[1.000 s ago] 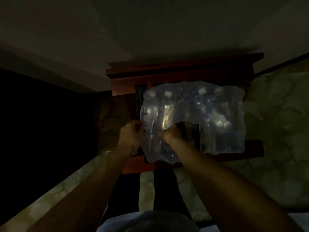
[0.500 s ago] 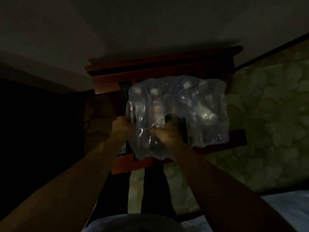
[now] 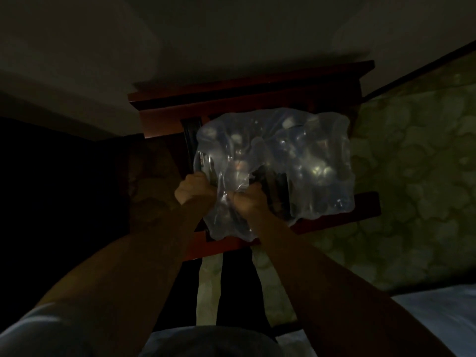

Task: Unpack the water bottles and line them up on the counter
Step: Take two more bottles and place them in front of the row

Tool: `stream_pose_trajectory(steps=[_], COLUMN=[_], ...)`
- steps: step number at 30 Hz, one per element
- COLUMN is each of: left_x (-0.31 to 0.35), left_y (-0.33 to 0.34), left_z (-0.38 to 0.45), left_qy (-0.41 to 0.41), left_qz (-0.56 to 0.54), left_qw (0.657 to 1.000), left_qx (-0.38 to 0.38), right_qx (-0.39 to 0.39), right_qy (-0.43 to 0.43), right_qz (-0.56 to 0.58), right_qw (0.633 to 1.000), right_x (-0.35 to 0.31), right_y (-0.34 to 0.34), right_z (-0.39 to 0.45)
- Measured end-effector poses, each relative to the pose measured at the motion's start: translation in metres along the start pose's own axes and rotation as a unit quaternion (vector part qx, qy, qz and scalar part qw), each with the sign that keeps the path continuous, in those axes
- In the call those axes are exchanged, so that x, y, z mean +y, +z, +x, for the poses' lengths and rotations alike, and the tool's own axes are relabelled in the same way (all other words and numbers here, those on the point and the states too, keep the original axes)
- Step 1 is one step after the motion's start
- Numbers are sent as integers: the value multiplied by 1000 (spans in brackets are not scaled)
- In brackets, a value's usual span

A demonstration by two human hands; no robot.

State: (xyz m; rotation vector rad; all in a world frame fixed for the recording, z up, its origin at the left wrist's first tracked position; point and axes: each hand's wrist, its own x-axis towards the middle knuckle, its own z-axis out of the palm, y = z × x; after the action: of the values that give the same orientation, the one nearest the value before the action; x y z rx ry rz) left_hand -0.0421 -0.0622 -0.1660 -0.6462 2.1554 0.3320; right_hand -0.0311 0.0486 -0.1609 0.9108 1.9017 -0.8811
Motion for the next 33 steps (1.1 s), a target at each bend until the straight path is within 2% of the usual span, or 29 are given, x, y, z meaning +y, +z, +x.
stream_pose_trajectory(steps=[6,9,12,14,16,19,22,24,26,29,33], left_x=[-17,-28,-33,-37,-42,-51,-60,-63,-64,-71,-92], left_y=[-11,-16,-20,-22,-25,-29,-35,-46,-65,-90,-106], left_z=[4,4,5,4,1,-1,-4,-8,-15,-34,-56], left_qy=[20,51,46,1,-37,-49,-36,-11,-21,-51,-22], left_qz=[-140,-184,-226,-284,-363,-432,-460,-437,-415,-442,-482], left_qw=[989,978,969,954,924,893,879,892,901,884,864], left_qx=[-46,-80,-85,-94,-112,-120,-121,-114,-126,-145,-143], right_qx=[38,63,90,88,88,93,85,91,101,106,115], right_qy=[-22,-54,-87,-89,-80,-66,-32,-22,-28,-28,-33], right_qz=[6,26,47,23,18,21,25,23,-3,-13,-44], right_qw=[999,996,991,992,993,993,996,995,994,994,992], right_x=[-4,-10,-18,-24,-28,-28,-22,-17,-14,-14,-29], right_y=[-17,-28,-38,-45,-50,-55,-59,-63,-70,-82,-103], right_z=[-13,-28,-37,-40,-44,-54,-64,-71,-81,-104,-133])
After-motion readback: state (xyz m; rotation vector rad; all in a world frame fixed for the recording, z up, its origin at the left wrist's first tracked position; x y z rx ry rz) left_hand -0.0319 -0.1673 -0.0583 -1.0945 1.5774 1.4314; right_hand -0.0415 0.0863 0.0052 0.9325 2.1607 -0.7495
